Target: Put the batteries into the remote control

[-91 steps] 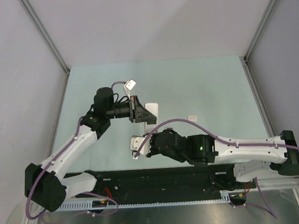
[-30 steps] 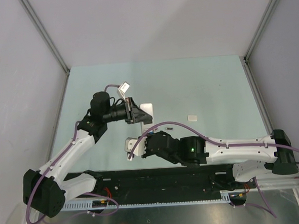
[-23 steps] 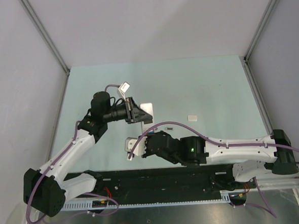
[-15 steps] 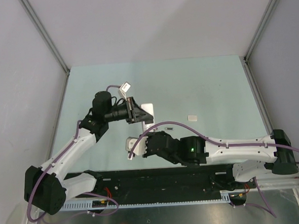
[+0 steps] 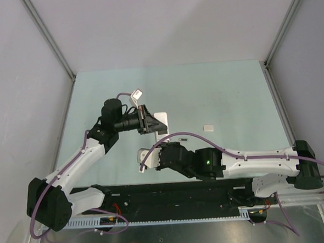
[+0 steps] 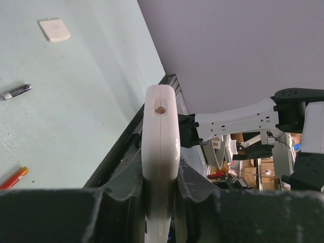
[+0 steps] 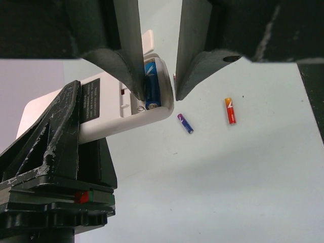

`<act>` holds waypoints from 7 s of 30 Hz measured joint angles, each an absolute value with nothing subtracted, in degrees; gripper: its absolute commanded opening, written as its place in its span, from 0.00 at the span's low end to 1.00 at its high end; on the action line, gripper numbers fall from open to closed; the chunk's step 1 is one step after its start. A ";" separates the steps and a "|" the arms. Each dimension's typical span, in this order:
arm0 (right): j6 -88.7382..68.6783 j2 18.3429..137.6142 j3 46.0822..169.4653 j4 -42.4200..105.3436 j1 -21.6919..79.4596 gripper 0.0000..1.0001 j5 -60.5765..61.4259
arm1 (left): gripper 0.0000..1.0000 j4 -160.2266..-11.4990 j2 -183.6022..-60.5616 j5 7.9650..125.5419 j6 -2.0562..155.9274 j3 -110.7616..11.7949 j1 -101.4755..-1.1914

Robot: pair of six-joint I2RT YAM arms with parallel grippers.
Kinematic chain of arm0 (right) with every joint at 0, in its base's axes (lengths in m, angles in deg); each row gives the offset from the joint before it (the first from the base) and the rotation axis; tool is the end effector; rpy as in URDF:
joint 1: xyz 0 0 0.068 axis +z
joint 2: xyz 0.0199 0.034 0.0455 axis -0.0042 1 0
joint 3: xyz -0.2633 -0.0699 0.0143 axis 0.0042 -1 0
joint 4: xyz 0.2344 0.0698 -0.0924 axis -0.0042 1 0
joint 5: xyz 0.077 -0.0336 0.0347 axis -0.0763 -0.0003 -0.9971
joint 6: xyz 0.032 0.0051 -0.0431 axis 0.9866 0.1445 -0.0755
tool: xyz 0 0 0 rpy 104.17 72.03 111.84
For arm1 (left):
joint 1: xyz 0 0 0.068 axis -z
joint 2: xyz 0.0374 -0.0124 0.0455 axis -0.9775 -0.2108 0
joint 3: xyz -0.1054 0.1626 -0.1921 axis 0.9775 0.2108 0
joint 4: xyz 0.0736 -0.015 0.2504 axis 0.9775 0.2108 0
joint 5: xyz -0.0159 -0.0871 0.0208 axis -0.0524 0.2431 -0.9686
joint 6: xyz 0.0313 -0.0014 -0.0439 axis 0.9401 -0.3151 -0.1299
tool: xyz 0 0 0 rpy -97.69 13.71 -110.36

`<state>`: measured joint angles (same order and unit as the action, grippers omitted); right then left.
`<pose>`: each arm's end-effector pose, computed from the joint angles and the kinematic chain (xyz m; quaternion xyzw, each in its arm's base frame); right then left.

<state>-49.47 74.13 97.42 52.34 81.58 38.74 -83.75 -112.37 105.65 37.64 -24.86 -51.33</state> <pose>0.0608 0.2954 0.3212 -0.6462 0.5651 -0.0215 0.5125 0.2176 -0.1376 0.3042 0.0727 0.7751 -0.5889 0.2172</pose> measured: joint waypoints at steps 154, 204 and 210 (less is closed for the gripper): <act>40.04 60.86 69.09 1.11 46.35 0.35 -9.43 | 0.00 -131.33 -105.79 78.15 16.62 -4.32 -46.70; 11.54 70.87 77.70 48.69 47.09 0.62 17.76 | 0.00 -132.45 -99.38 93.30 17.14 13.89 -54.41; 14.64 77.87 77.70 45.74 47.55 0.59 19.25 | 0.00 -132.55 -92.78 93.26 16.99 18.28 -55.99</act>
